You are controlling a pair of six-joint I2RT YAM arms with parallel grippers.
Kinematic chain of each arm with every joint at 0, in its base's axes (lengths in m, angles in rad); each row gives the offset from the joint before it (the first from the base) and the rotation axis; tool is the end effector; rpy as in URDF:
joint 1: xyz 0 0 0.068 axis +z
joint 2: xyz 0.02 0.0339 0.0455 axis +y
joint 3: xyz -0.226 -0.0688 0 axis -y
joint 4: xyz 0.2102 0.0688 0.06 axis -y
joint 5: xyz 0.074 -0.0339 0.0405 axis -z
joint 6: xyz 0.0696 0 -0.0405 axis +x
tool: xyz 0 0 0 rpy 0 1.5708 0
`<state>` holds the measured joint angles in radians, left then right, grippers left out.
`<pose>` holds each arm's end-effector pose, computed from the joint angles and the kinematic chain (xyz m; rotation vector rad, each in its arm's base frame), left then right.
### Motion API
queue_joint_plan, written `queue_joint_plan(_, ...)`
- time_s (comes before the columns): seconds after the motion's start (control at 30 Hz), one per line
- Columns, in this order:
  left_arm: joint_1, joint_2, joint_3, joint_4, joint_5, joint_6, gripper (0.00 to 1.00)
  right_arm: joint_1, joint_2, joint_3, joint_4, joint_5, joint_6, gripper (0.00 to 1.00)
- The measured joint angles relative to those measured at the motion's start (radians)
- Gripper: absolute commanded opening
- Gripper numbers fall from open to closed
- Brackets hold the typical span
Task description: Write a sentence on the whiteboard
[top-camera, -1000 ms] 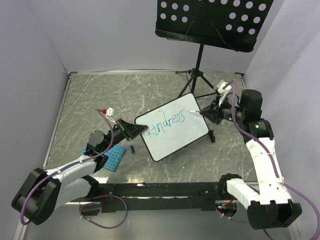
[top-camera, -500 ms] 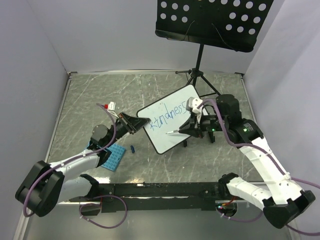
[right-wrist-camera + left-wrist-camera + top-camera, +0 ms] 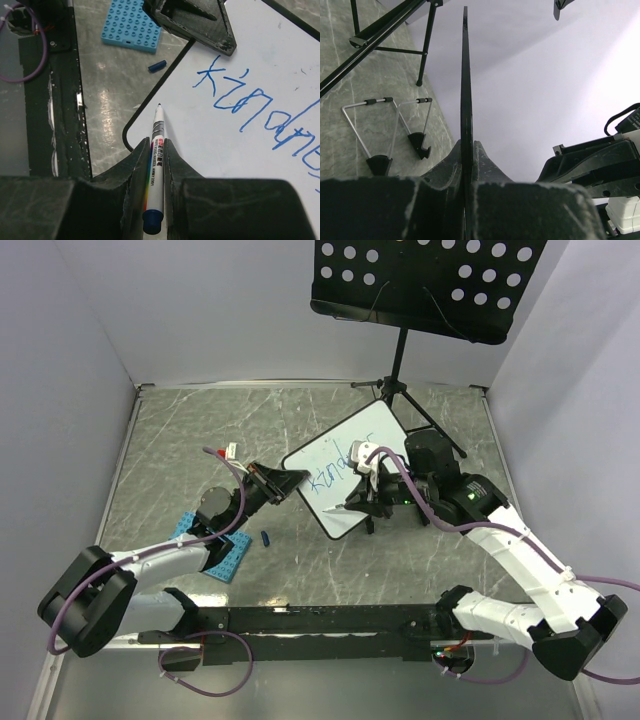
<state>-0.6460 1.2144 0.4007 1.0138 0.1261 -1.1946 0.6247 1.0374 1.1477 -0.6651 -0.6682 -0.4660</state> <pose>0.2098 -0.1691 0.2422 -0.3089 1.5458 -1.5899 0.1506 0.1617 0.3231 -1.4051 1.5505 0.8015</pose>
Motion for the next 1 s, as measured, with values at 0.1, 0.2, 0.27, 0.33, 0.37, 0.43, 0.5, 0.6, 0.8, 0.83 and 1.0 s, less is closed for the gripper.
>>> queue_joint_plan(0.1, -0.002, 0.002, 0.003, 0.002, -0.01, 0.0, 0.01, 0.002, 0.003, 0.0, 0.001, 0.021, 0.0, 0.0)
queue_joint_plan(0.2, -0.003, 0.008, 0.003, 0.019, -0.011, -0.002, 0.01, 0.002, 0.013, 0.0, 0.002, 0.031, -0.001, 0.0)
queue_joint_plan(0.27, -0.004, 0.008, 0.003, 0.021, -0.011, 0.0, 0.01, 0.002, 0.019, 0.0, 0.002, 0.032, -0.001, 0.0)
queue_joint_plan(0.33, -0.004, 0.008, 0.003, 0.02, -0.013, 0.0, 0.01, 0.002, 0.02, 0.0, 0.0, 0.033, -0.004, 0.0)
queue_joint_plan(0.37, -0.004, 0.008, 0.003, 0.021, -0.013, 0.0, 0.01, 0.002, 0.02, 0.0, 0.0, 0.032, -0.005, 0.0)
queue_joint_plan(0.43, -0.004, 0.008, 0.003, 0.022, -0.013, 0.0, 0.01, 0.002, 0.019, 0.0, -0.001, 0.033, -0.009, 0.0)
queue_joint_plan(0.5, -0.004, 0.008, 0.003, 0.022, -0.015, 0.001, 0.01, 0.002, 0.018, 0.0, -0.003, 0.033, -0.017, 0.0)
queue_joint_plan(0.6, -0.004, 0.008, 0.003, 0.025, -0.02, 0.001, 0.01, 0.002, 0.007, -0.002, -0.014, 0.034, -0.032, 0.0)
queue_joint_plan(0.8, -0.004, 0.007, 0.003, 0.036, -0.024, 0.001, 0.01, 0.002, -0.021, -0.011, -0.066, 0.029, -0.061, 0.0)
queue_joint_plan(0.83, -0.004, 0.007, 0.003, 0.036, -0.024, 0.001, 0.01, 0.002, -0.022, -0.011, -0.073, 0.028, -0.065, 0.0)
queue_joint_plan(1.0, -0.004, 0.008, 0.003, 0.036, -0.026, 0.002, 0.01, 0.004, -0.022, -0.011, -0.089, 0.027, -0.074, 0.0)
